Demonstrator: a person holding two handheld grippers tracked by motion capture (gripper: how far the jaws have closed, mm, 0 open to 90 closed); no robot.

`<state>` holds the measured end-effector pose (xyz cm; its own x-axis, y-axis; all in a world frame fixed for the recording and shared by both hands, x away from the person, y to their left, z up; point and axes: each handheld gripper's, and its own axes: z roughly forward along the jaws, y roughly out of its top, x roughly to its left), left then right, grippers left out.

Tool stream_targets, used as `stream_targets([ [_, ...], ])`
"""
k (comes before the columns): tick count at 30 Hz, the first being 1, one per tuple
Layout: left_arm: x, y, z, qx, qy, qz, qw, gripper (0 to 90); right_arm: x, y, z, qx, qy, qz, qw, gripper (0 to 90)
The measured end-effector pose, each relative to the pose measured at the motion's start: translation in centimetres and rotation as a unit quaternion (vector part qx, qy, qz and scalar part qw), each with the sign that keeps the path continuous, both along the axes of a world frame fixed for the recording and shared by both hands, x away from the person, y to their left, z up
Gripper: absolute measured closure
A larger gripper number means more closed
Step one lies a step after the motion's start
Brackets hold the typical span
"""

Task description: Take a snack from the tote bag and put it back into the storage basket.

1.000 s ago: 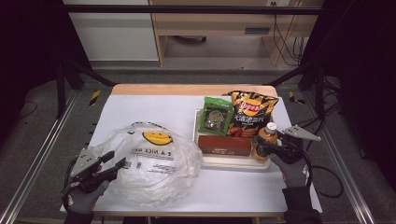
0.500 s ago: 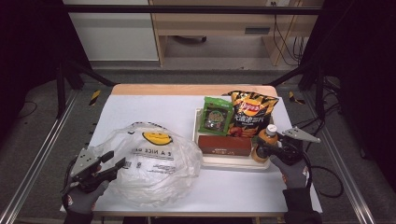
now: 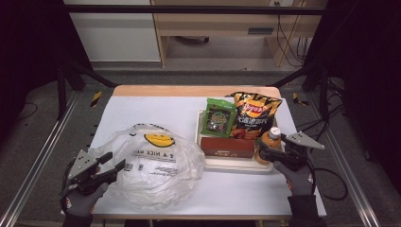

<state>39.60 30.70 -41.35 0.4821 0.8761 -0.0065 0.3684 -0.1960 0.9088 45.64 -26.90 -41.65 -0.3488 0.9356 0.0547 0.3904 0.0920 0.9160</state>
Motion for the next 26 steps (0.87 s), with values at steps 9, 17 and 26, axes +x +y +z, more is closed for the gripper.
stream_targets([
  [9, 0.1, 0.5, 0.0, 0.002, 0.003, 0.003, 1.0, 32.9, -1.6, -0.3, 0.4, 0.01, -0.013, 0.0, 0.9999, 9.7],
  [17, 0.2, 1.0, -0.2, 0.003, 0.002, 0.006, 1.0, 28.6, -3.8, -0.7, 0.3, 0.011, -0.013, 0.008, 0.9998, 7.8],
  [26, 0.4, 1.5, -0.4, 0.003, 0.004, 0.012, 0.9999, 27.8, -4.5, -1.6, 0.0, 0.014, -0.002, 0.006, 0.9999, 7.1],
])
